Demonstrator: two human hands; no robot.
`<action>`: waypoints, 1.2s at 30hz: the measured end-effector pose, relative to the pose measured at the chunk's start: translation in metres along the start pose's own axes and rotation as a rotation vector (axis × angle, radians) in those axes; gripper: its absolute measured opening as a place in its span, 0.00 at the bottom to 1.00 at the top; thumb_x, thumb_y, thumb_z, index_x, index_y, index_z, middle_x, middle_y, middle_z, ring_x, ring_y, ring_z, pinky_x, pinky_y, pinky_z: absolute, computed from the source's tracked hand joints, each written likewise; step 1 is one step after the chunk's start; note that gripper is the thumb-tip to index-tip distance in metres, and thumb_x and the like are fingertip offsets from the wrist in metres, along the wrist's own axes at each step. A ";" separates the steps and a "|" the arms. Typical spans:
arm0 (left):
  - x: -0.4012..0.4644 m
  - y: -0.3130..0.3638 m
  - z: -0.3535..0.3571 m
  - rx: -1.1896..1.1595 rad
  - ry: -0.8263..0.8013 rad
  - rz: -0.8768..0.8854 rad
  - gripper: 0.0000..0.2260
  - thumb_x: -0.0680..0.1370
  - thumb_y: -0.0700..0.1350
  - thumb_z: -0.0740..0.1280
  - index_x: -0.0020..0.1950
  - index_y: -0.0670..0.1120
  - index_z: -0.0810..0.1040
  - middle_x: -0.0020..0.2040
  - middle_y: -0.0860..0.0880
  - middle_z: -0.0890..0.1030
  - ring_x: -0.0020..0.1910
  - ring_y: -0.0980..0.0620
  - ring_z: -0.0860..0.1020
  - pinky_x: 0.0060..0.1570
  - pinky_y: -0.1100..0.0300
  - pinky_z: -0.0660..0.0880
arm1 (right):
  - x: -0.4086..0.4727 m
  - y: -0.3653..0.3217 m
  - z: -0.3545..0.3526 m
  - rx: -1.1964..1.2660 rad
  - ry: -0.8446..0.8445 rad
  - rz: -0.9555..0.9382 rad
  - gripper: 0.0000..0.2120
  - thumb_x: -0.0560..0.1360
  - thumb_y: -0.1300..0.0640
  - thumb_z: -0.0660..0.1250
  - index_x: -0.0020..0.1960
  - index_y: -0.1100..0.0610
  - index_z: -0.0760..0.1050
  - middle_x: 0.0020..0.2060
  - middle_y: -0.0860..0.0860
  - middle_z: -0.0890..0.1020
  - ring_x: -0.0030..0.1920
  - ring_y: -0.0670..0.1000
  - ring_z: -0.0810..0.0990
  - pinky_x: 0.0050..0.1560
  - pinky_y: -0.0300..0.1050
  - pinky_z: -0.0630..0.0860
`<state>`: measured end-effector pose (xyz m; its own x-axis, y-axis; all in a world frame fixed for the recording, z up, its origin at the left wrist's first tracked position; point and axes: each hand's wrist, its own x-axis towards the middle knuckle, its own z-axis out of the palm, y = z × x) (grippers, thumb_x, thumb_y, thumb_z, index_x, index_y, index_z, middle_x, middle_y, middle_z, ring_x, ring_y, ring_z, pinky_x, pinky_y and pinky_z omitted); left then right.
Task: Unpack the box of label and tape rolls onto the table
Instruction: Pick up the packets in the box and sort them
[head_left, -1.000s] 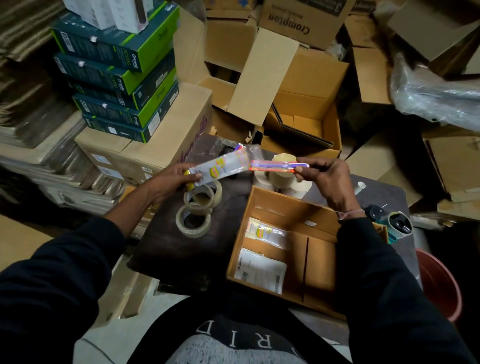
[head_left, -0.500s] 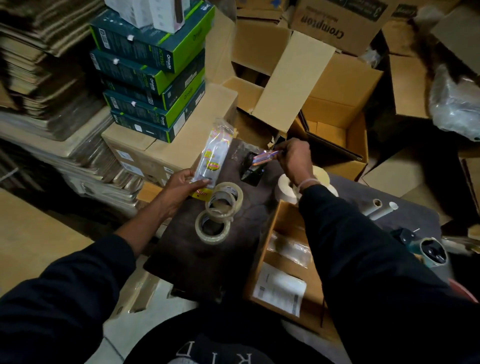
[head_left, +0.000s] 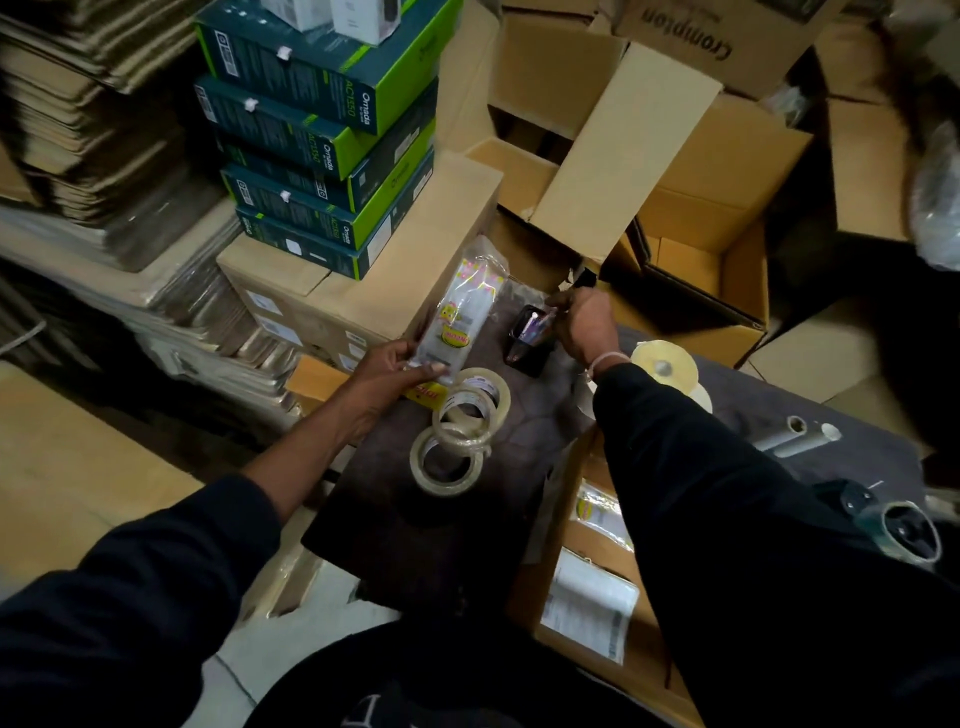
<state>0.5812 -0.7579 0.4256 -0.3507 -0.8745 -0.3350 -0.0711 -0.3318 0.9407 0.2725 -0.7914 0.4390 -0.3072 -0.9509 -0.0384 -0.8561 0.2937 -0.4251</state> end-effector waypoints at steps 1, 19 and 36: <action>0.002 0.000 0.000 -0.002 -0.001 0.001 0.30 0.64 0.51 0.81 0.62 0.38 0.81 0.56 0.41 0.87 0.55 0.43 0.84 0.59 0.50 0.80 | 0.000 0.001 0.001 0.033 -0.001 0.032 0.10 0.75 0.64 0.67 0.53 0.61 0.84 0.48 0.56 0.85 0.48 0.55 0.84 0.53 0.47 0.82; 0.009 0.016 0.024 0.144 -0.173 0.080 0.14 0.74 0.41 0.77 0.59 0.43 0.83 0.53 0.46 0.88 0.51 0.49 0.86 0.53 0.55 0.82 | -0.065 -0.022 -0.072 1.160 -0.037 0.292 0.17 0.76 0.48 0.72 0.48 0.63 0.81 0.38 0.55 0.83 0.41 0.54 0.83 0.47 0.51 0.82; 0.006 0.064 0.089 0.299 -0.375 0.213 0.05 0.80 0.35 0.70 0.49 0.45 0.79 0.36 0.56 0.86 0.36 0.64 0.81 0.40 0.69 0.78 | -0.153 -0.006 -0.104 1.036 -0.006 0.198 0.25 0.69 0.65 0.79 0.60 0.65 0.71 0.34 0.54 0.82 0.35 0.51 0.82 0.35 0.44 0.78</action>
<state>0.4915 -0.7528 0.4887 -0.6924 -0.7069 -0.1441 -0.2059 0.0023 0.9786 0.2814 -0.6380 0.5417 -0.3983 -0.8964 -0.1946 -0.0172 0.2194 -0.9755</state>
